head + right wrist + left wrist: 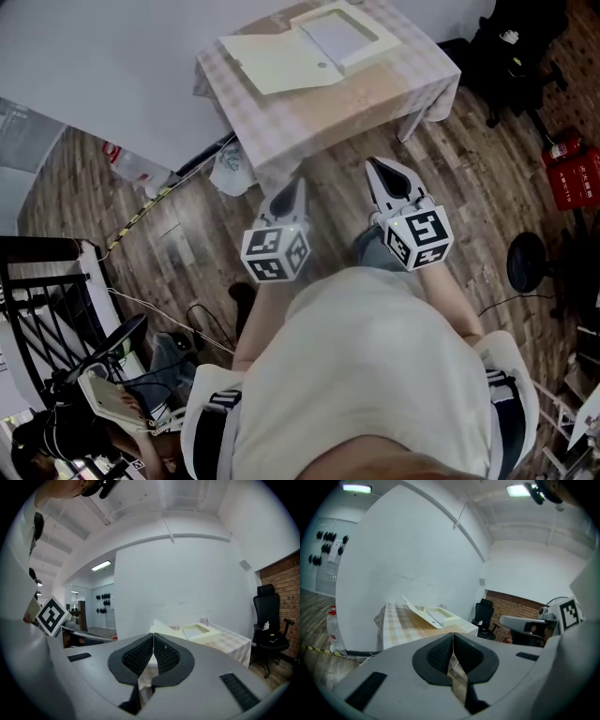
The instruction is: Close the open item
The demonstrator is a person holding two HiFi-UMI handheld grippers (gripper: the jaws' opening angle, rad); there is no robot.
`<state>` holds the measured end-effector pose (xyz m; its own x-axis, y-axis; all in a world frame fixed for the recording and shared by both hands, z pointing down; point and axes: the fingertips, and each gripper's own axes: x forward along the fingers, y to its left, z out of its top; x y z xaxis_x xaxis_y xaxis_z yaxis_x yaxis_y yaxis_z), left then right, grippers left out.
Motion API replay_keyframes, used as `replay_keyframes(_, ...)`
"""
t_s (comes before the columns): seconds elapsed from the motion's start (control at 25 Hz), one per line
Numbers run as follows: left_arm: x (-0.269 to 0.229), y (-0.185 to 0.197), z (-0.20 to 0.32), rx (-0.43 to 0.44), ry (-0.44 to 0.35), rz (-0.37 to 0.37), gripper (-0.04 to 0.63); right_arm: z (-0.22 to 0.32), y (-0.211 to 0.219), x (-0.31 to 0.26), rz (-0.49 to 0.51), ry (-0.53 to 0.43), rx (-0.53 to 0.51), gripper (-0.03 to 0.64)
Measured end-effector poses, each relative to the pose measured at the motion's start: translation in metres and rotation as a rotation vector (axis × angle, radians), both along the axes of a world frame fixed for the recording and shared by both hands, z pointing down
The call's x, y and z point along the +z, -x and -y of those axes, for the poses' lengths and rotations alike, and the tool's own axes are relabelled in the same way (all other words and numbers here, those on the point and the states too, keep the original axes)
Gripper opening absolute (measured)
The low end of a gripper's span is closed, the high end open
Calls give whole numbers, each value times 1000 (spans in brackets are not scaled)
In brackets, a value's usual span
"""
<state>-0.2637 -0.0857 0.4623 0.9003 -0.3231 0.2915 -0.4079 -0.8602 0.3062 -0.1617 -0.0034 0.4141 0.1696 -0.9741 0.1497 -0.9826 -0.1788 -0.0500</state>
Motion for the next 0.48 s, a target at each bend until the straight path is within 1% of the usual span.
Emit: replay_keyframes(0.48, -17, -108, 30, -144, 22, -22, 6, 29, -118, -18, -18, 8, -110, 0)
